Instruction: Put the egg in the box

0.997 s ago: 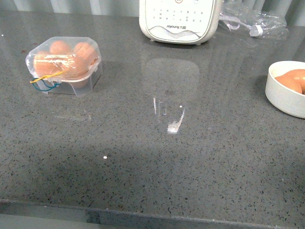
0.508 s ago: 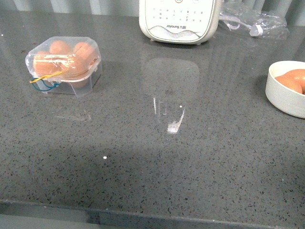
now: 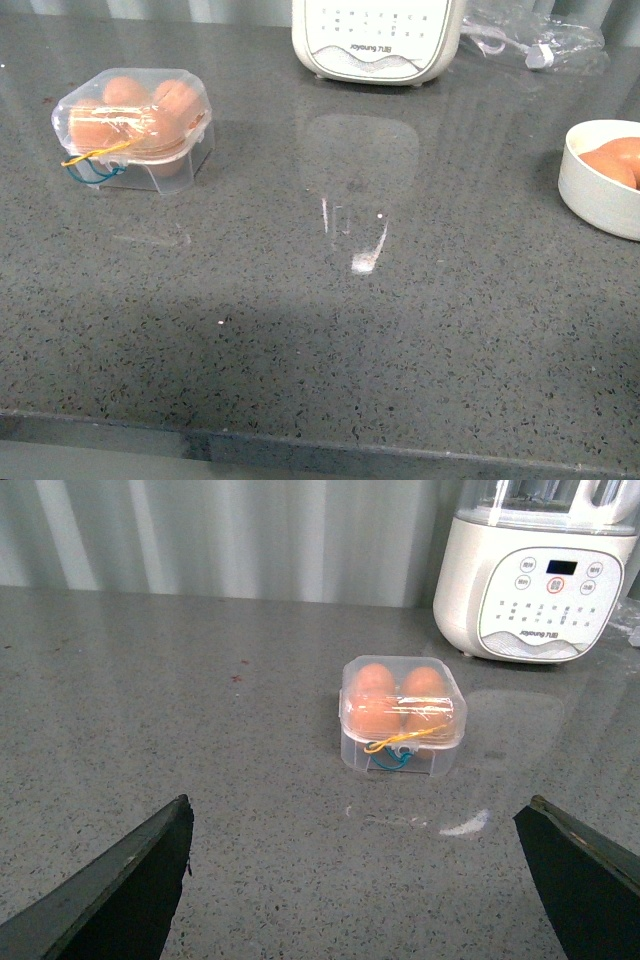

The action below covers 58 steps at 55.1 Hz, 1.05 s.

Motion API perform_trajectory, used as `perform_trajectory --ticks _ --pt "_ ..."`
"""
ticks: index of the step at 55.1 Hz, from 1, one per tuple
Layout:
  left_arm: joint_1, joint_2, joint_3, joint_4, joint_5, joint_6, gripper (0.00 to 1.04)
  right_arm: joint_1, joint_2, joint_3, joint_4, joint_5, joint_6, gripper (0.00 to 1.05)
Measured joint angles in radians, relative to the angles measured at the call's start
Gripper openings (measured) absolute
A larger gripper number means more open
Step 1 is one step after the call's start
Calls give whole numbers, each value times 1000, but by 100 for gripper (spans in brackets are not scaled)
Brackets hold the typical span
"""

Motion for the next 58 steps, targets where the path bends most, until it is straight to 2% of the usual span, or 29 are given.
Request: perform_trajectory --ticks 58 --pt "0 0 0 0 0 0 98 0 0 0 0 0 0 97"
